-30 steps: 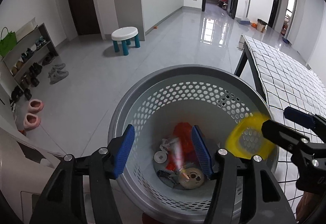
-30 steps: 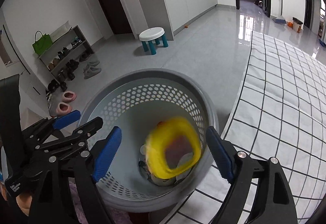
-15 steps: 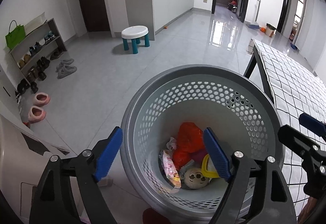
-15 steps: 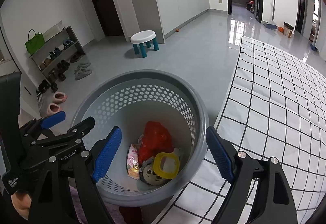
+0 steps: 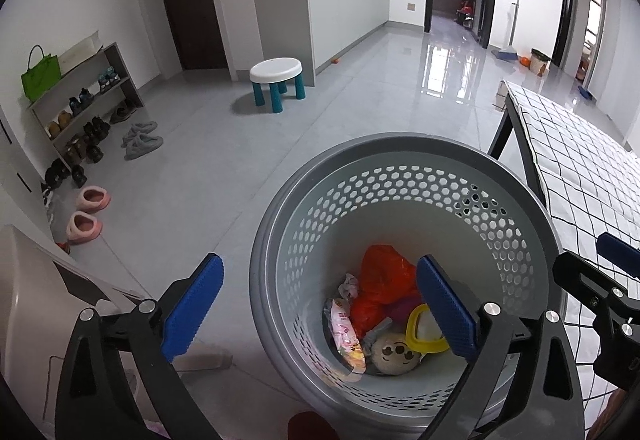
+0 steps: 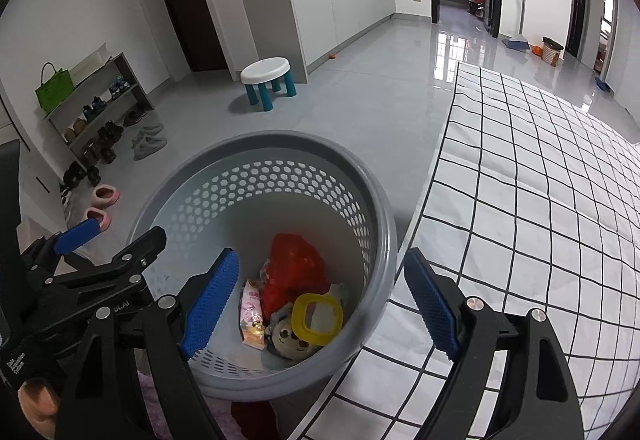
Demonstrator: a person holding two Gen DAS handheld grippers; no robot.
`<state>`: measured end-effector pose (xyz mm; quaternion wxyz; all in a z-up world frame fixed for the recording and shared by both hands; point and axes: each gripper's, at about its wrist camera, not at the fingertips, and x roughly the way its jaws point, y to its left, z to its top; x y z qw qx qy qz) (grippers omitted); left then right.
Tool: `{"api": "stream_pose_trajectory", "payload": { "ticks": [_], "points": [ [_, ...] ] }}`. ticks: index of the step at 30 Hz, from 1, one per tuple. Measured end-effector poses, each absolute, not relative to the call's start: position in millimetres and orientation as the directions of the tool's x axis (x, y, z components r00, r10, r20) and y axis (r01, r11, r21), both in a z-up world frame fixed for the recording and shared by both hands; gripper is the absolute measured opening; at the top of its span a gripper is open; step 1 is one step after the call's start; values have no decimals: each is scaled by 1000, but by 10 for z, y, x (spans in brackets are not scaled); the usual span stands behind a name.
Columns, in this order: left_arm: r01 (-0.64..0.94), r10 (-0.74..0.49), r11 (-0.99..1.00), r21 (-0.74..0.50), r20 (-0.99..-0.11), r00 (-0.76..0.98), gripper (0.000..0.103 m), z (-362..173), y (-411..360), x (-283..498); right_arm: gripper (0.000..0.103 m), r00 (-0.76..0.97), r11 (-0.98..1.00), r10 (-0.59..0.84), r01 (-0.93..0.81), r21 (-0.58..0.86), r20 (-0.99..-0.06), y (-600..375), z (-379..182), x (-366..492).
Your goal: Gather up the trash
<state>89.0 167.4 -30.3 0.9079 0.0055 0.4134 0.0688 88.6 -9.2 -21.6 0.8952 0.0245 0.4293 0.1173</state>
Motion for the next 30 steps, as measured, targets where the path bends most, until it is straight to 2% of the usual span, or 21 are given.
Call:
{"api": "stream_pose_trajectory", "payload": {
  "ticks": [30],
  "points": [
    [-139, 141, 988, 66, -755, 640, 97, -316, 1703, 878, 81, 616, 978, 201, -163, 127, -761, -149, -169, 850]
  ]
}}
